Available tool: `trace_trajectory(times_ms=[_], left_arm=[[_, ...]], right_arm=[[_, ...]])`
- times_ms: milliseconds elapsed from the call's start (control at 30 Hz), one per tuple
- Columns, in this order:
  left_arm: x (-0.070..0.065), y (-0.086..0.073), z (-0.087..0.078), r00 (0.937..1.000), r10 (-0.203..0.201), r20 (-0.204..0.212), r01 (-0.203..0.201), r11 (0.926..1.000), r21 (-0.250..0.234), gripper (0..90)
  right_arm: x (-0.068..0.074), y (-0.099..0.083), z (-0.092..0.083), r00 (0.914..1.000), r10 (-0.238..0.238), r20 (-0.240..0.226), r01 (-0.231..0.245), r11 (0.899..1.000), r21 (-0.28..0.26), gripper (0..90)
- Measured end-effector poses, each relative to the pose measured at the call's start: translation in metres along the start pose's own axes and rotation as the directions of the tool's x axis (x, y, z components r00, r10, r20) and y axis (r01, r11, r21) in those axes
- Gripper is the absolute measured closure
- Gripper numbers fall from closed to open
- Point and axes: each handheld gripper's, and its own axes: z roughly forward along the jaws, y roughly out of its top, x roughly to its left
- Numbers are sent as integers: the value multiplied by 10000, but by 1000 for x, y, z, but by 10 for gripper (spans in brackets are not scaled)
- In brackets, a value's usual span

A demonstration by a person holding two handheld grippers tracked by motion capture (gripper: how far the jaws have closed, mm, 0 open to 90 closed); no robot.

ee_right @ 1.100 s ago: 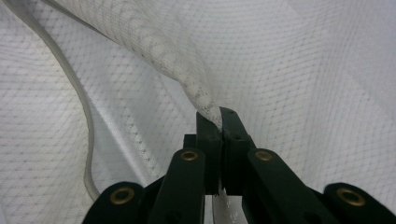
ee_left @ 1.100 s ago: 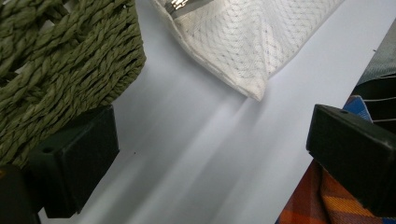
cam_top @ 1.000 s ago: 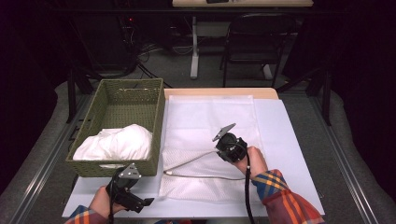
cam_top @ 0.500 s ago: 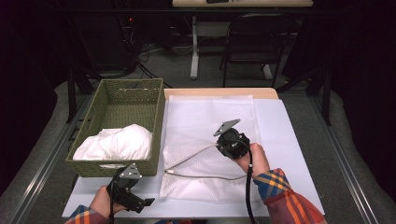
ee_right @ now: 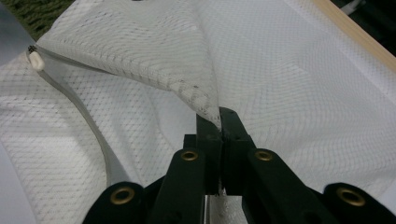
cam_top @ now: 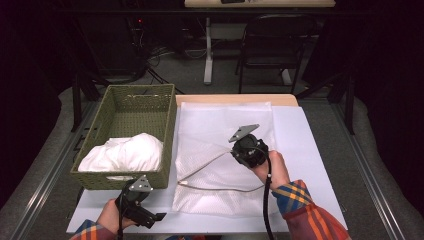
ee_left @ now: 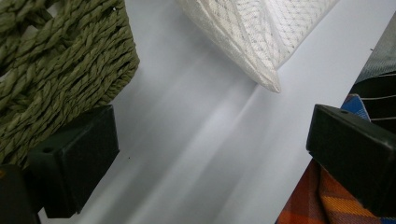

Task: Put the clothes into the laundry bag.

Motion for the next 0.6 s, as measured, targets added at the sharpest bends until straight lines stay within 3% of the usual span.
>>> trace_trajectory(times_ms=[600], left_arm=[[0,1,1,9999,59,83,-59,9999,99,17]], right_arm=[[1,10,-15,9998,-14,192,26,9980,-627,887]])
